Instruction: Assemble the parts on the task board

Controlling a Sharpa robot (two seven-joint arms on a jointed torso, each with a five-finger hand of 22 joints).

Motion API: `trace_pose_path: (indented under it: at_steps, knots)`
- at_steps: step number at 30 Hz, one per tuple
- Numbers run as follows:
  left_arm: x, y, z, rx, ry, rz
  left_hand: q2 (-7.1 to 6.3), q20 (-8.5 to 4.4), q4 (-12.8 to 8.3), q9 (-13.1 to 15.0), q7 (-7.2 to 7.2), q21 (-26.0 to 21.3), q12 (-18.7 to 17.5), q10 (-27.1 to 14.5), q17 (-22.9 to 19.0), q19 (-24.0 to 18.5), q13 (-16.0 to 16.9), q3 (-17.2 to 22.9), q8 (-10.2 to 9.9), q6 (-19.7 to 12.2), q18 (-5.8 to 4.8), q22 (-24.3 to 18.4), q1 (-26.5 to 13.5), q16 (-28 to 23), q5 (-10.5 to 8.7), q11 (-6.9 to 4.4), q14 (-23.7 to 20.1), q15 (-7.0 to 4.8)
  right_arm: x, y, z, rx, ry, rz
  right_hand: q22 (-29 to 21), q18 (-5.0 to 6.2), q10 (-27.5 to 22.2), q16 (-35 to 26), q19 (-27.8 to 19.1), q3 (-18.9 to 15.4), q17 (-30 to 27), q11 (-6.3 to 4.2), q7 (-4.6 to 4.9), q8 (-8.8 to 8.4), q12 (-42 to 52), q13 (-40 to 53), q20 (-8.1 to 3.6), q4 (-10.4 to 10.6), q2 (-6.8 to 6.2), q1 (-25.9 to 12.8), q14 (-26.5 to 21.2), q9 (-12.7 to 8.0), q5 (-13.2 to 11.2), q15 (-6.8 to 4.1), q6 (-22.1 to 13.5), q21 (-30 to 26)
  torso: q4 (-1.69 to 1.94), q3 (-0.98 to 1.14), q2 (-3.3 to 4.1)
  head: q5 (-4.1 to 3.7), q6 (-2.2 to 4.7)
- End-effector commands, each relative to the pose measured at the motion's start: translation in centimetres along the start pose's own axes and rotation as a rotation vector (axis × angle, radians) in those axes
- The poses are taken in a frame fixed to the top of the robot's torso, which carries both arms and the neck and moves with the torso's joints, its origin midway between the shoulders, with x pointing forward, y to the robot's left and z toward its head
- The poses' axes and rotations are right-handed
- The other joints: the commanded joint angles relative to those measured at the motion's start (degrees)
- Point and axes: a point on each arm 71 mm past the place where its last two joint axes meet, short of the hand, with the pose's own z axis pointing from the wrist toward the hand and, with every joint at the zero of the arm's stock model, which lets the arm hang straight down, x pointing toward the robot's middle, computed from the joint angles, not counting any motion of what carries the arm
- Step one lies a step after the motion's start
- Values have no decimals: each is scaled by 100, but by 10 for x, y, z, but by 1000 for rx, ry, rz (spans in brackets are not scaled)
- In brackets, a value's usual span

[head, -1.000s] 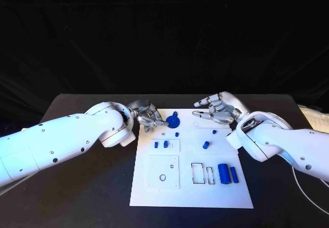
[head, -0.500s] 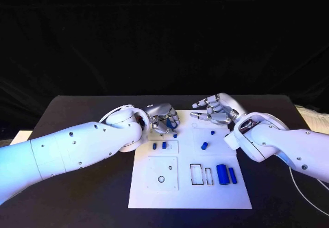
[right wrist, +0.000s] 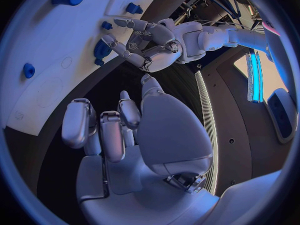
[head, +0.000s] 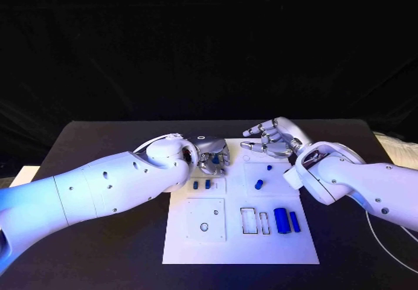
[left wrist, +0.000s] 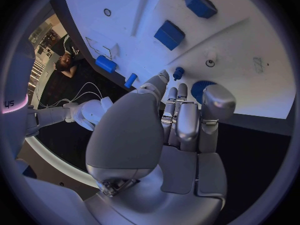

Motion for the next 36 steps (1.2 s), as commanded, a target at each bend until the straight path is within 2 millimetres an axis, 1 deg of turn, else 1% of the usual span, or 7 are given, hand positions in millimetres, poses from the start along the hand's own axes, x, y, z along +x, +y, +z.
trace_pose_path:
  at_steps: [1, 11, 20, 21, 29, 36]
  knots:
    - [4, -1, 3, -12, 48, 52, 30, -6, -3, -11, 2, 106, -53, 95, -61, 70, -21, 64, -46, 70, -105, 85, -34, -43, -35, -3, 205, -26, 2, 1, 0, -11, 12, -2, 0, 54, 4, -24, -29, -34, 619, -39, -17, 20, 19, -3, -3, 7, 36, -20, 398, 0, 39, -47, 23, -37, 1, -1, -6, -5, -4]
    - [7, 2, 7, -40, 62, 74, 103, -29, -85, -46, -9, 377, -179, 292, -143, 119, -91, 342, -118, 226, -147, 315, 101, 4, -22, -27, 200, -48, 2, 2, 0, -12, 13, -2, 0, 54, 4, -24, -29, -34, 619, -39, -17, 20, 19, -3, -3, 7, 36, -20, 398, 0, 39, -47, 23, -37, 6, 1, -6, -10, -7]
    - [8, 4, 7, -59, 81, 86, 87, -35, -154, -72, -8, 471, -276, 392, -190, 119, -115, 567, -174, 306, -160, 407, 135, 40, -22, -33, 190, -50, 2, 1, 0, -12, 13, -2, 0, 54, 4, -24, -29, -34, 619, -39, -17, 20, 19, -3, -3, 7, 36, -20, 398, 0, 39, -47, 23, -37, 7, -1, -6, -11, -16]
    - [8, 4, 7, -60, 83, 86, 58, -34, -169, -84, -5, 499, -320, 419, -210, 117, -118, 638, -203, 327, -163, 437, 106, 55, -25, -30, 185, -48, 2, 1, 0, -12, 14, -2, 0, 54, 4, -24, -29, -34, 619, -39, -17, 20, 19, -3, -3, 7, 36, -20, 398, 0, 39, -47, 23, -37, 8, 0, -6, -13, -15]
    - [9, 0, 8, -44, 89, 85, 30, -41, -200, -94, -26, 650, -372, 560, -273, 135, -106, 776, -232, 433, -187, 569, 25, 81, -34, -55, 174, -65, 2, 2, 0, -12, 15, -2, 0, 54, 4, -24, -29, -34, 619, -39, -17, 20, 19, -3, -3, 7, 36, -20, 398, 0, 39, -47, 23, -37, 9, 0, -7, -12, -16]
    - [11, -1, 9, -33, 87, 80, 61, -66, -262, -80, -65, 777, -409, 747, -345, 147, -91, 896, -216, 609, -207, 682, -17, 96, -39, -100, 162, -102, 3, 2, 0, -13, 16, -2, 5, 53, 13, -17, -25, -36, 634, -40, -18, 20, 39, 10, -3, 6, 43, -15, 402, 0, 44, -47, 24, -34, 8, 0, -6, -6, -26]
